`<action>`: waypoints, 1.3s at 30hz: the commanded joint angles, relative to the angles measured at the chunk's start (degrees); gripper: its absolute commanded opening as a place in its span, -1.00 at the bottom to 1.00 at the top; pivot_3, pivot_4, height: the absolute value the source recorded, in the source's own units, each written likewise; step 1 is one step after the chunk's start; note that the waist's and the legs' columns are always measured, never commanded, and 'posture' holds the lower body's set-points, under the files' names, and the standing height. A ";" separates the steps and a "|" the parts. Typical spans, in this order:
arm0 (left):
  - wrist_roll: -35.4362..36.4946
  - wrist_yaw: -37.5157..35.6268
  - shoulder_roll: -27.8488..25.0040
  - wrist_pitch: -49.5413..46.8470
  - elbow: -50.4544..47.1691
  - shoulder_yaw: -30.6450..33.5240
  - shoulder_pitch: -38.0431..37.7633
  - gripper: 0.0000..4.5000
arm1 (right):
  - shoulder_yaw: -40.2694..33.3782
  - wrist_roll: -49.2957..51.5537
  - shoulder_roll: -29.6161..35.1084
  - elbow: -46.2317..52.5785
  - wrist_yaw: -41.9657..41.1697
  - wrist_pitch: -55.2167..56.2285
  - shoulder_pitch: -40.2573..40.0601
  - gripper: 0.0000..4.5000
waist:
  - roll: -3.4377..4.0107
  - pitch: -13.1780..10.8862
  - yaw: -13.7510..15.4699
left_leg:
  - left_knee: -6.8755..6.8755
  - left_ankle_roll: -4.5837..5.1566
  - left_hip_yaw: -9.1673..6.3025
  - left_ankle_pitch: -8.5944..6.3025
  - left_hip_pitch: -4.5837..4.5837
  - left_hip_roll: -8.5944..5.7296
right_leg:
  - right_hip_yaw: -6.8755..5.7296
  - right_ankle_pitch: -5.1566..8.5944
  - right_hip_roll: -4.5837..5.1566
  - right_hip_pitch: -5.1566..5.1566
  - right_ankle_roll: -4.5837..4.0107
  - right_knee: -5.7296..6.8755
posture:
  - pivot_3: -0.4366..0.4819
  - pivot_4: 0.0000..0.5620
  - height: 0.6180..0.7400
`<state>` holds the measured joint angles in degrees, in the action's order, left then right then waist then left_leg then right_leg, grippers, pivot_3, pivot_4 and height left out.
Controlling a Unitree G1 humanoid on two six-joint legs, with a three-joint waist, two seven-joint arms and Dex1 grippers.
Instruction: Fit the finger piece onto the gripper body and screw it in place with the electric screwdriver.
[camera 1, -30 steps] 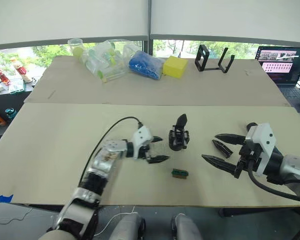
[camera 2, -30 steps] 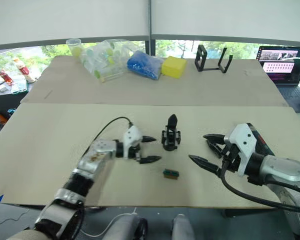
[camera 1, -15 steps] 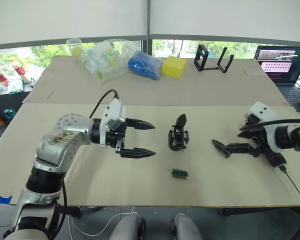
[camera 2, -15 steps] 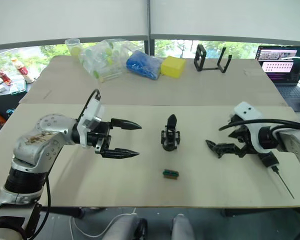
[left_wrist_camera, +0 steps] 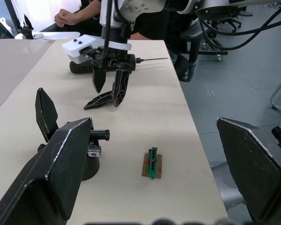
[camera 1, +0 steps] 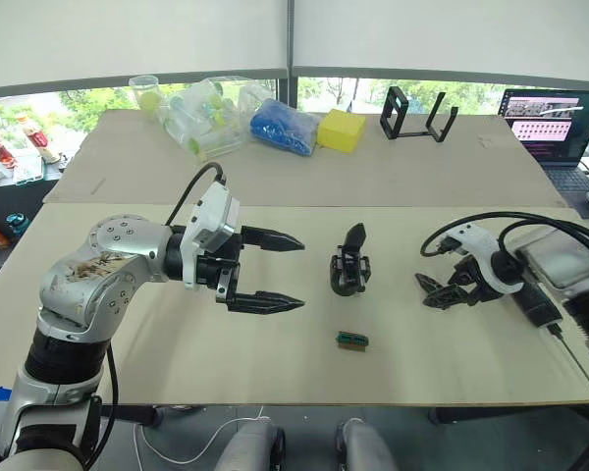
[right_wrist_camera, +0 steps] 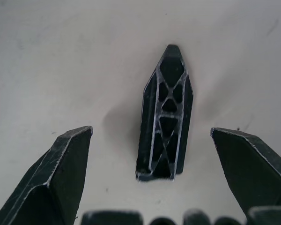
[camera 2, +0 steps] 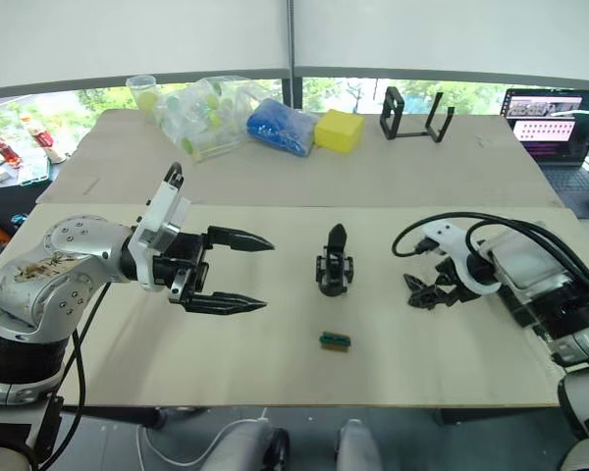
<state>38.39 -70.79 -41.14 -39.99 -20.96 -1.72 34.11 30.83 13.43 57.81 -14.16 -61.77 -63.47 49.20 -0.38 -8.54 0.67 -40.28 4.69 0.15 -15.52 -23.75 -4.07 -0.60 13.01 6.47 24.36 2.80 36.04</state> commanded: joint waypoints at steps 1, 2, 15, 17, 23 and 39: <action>0.20 0.15 -0.67 1.17 -1.56 -0.06 0.87 1.00 | 1.93 -4.18 -1.18 -3.82 -2.24 2.58 2.88 0.75 | 0.00 0.00 -0.04 | 0.00 0.00 0.00 0.00 0.00 0.00 | 0.00 0.00 -0.01 0.00 0.00 0.00 | -0.05 -0.47 1.00; 0.13 0.23 -0.69 1.24 -1.65 -0.18 0.84 1.00 | 2.75 -5.12 -1.50 -4.65 -3.05 3.07 3.29 0.50 | 0.00 0.00 -0.09 | 0.00 0.00 0.00 0.00 0.00 0.00 | 0.00 0.00 -0.01 0.01 0.00 0.02 | -0.05 -0.47 1.00; 0.43 5.71 0.92 -1.97 2.74 1.01 1.72 1.00 | -4.04 -10.00 1.22 -2.56 -10.76 25.91 0.62 -0.50 | 0.01 0.00 0.02 | 0.01 -0.02 -0.02 0.01 0.00 -0.01 | -0.04 0.00 -0.04 0.02 0.00 0.04 | -0.05 -0.47 1.00; 2.75 12.09 4.04 -6.09 3.85 3.12 2.33 1.00 | -11.50 -7.87 0.21 1.54 -6.16 29.78 -1.46 -0.50 | 0.03 -0.02 -0.01 | 0.01 -0.02 -0.02 0.01 0.00 -0.03 | -0.04 0.00 -0.03 0.04 0.01 0.07 | -0.05 -0.47 1.00; 12.85 36.74 21.14 -15.54 9.80 13.69 7.93 1.00 | -26.45 -5.21 -10.15 12.98 10.39 33.73 -4.08 -0.50 | 0.00 -0.03 0.02 | -0.04 -0.15 -0.11 0.09 0.02 0.02 | -0.06 0.00 -0.06 0.06 0.03 0.19 | -0.05 -0.47 1.00; 10.10 52.89 36.06 -7.82 15.77 13.73 15.54 -0.05 | -30.03 0.65 -26.64 30.26 23.26 28.66 -3.72 -0.50 | 0.01 -0.02 -0.05 | -0.06 -0.24 -0.12 0.15 0.03 -0.09 | -0.03 -0.01 -0.09 0.08 0.03 0.68 | -0.05 -0.47 1.00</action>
<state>48.83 -17.49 -5.15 -48.81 -3.73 12.91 48.96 2.60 12.69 31.42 12.64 -39.41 -34.54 44.99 -0.38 -8.56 0.61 -40.34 4.45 0.02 -15.36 -23.72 -4.16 -0.63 13.00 6.36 24.44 2.83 36.72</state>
